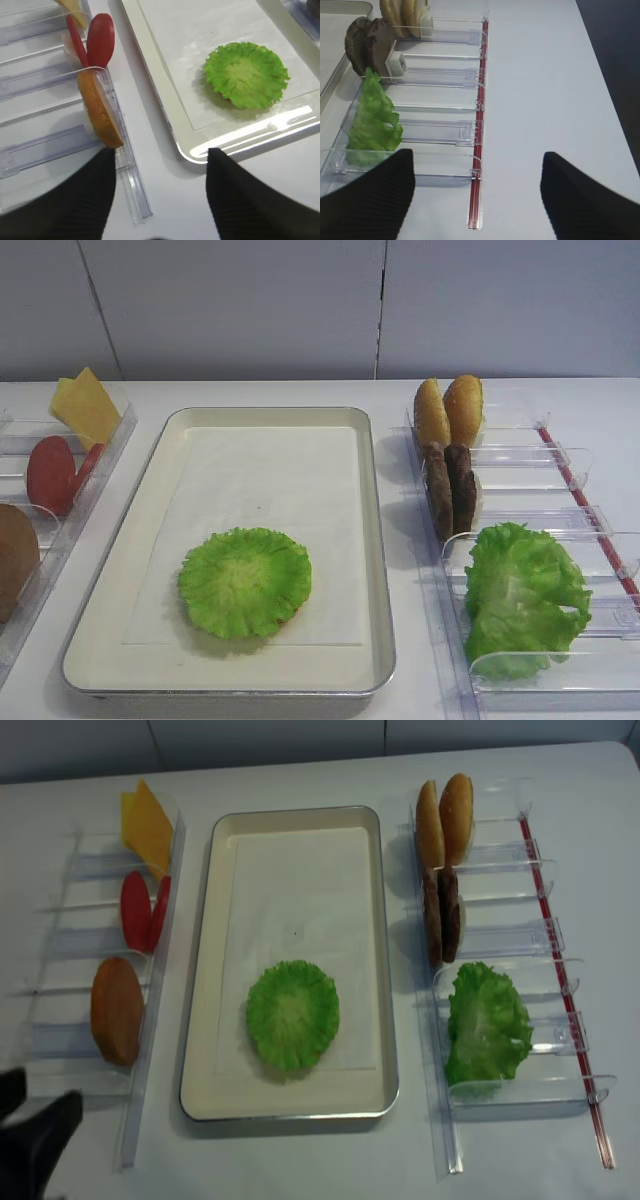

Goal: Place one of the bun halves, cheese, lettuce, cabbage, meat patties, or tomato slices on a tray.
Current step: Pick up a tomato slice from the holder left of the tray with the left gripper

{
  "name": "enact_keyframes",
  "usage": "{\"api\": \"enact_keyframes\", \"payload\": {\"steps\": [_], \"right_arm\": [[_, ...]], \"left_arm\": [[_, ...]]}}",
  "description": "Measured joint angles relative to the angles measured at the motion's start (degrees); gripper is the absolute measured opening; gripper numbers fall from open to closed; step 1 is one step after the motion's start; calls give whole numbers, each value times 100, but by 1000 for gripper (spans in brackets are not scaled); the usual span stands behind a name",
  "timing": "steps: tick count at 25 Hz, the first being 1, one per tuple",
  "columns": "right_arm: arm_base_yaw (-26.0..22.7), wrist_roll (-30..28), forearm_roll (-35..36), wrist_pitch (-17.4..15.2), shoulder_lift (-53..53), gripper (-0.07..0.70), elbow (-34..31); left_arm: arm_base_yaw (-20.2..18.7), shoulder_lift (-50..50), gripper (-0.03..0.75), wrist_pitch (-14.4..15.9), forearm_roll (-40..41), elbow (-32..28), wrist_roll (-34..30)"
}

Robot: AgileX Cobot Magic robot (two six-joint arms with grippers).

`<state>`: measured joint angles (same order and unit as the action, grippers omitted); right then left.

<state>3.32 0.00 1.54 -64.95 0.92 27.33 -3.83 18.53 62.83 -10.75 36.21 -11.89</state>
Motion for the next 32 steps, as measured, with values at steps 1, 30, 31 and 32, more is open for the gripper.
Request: {"api": "enact_keyframes", "payload": {"steps": [1, 30, 31, 32], "right_arm": [[0, 0, 0, 0, 0, 544, 0], [0, 40, 0, 0, 0, 544, 0], [0, 40, 0, 0, 0, 544, 0], [0, 40, 0, 0, 0, 544, 0]], "left_arm": [[0, 298, 411, -28, -13, 97, -151], [-2194, 6997, 387, -864, 3769, 3104, 3707], [-2205, 7143, 387, -864, 3791, 3155, 3736], [-2203, 7269, 387, -864, 3881, 3178, 3808]]}}
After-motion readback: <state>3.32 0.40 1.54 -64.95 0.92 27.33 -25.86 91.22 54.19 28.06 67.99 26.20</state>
